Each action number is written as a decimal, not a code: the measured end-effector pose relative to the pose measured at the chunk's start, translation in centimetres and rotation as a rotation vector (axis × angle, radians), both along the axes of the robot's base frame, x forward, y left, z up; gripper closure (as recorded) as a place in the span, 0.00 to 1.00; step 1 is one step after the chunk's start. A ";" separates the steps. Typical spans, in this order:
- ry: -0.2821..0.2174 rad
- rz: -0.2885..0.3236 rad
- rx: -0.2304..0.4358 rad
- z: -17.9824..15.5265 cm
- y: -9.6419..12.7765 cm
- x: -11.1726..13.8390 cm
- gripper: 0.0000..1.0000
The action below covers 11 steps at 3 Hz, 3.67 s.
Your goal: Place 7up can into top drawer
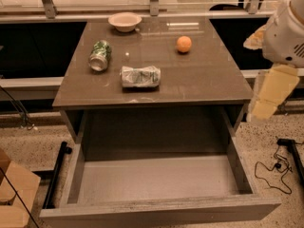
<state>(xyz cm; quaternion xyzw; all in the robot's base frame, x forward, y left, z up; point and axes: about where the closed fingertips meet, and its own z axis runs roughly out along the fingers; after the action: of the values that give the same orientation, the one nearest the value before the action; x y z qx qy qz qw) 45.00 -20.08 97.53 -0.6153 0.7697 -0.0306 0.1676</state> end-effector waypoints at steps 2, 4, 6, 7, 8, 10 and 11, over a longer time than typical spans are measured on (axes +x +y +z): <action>-0.043 0.099 0.065 -0.8 5.5 5.2 0.00; -0.042 0.075 0.070 -1.8 6.4 5.9 0.00; -0.073 0.132 0.164 -4.0 13.4 12.9 0.00; -0.049 0.210 0.209 -6.0 18.5 16.3 0.00; -0.027 0.243 0.210 -7.6 21.1 18.1 0.00; 0.065 0.248 0.197 -12.6 22.9 20.9 0.00; 0.101 0.213 0.184 -14.5 22.0 21.1 0.18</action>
Offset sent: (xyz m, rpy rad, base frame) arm 0.0913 0.0914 -0.0194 0.1098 -0.0454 0.1671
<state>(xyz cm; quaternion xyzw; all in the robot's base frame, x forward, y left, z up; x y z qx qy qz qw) 66.15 1.95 83.01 -0.6764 0.7069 0.0893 0.1865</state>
